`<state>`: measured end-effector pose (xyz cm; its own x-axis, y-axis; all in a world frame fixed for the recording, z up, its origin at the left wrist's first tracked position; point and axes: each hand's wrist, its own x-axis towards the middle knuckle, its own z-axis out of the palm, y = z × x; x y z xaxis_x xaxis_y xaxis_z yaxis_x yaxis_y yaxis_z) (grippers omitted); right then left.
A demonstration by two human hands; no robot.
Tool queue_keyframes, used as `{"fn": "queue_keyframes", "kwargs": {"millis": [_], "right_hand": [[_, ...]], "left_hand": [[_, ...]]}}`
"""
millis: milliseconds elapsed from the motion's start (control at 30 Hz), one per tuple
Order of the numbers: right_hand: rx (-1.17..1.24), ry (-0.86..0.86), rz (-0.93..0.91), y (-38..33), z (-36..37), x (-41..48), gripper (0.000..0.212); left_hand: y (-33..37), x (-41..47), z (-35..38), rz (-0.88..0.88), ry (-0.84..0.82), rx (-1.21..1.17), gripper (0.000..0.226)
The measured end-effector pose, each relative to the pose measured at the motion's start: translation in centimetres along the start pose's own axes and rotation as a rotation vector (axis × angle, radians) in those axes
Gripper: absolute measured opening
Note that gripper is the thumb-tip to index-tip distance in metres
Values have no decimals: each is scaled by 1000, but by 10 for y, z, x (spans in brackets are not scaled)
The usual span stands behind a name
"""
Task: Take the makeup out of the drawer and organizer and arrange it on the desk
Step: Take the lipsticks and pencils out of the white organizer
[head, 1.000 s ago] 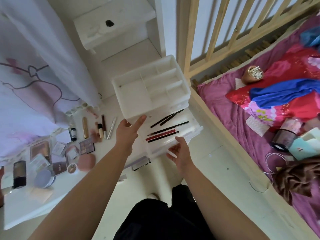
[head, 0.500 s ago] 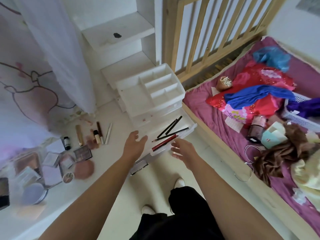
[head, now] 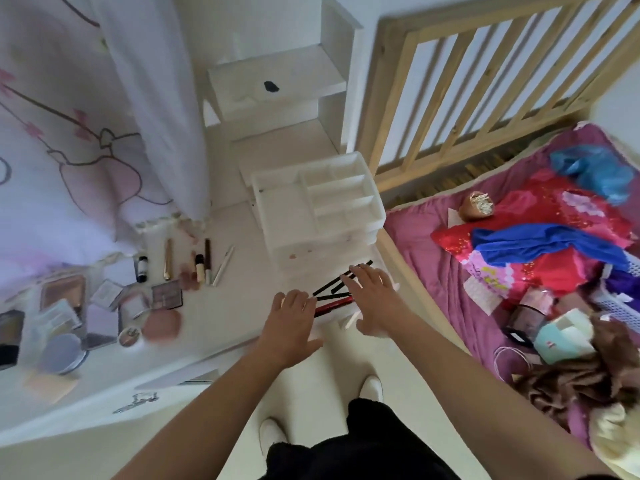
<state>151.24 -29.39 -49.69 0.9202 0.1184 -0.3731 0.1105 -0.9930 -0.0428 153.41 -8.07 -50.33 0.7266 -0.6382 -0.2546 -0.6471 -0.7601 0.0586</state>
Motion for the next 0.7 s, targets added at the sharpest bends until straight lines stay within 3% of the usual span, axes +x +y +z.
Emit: {"fn": "queue_keyframes", "kwargs": {"millis": [133,267,400,500,700], "right_hand": [[-183,-28,-212,21,1,29,93],[-181,29,-344,32,4,51,69],[-31,-112,-254,34,5,50,44],[24,-154,-222,36,5,50,39],[80,-174,-217,36,4,50,32]], "left_hand": [[17,17,3,-69,-62,114,82],[29,29,7,-157,-114,165,86],[36,42,4,-218,-153,104,67],[37,51,0,-252,-182,65,48],[35,61,-1,-227,-276,-10,41]]}}
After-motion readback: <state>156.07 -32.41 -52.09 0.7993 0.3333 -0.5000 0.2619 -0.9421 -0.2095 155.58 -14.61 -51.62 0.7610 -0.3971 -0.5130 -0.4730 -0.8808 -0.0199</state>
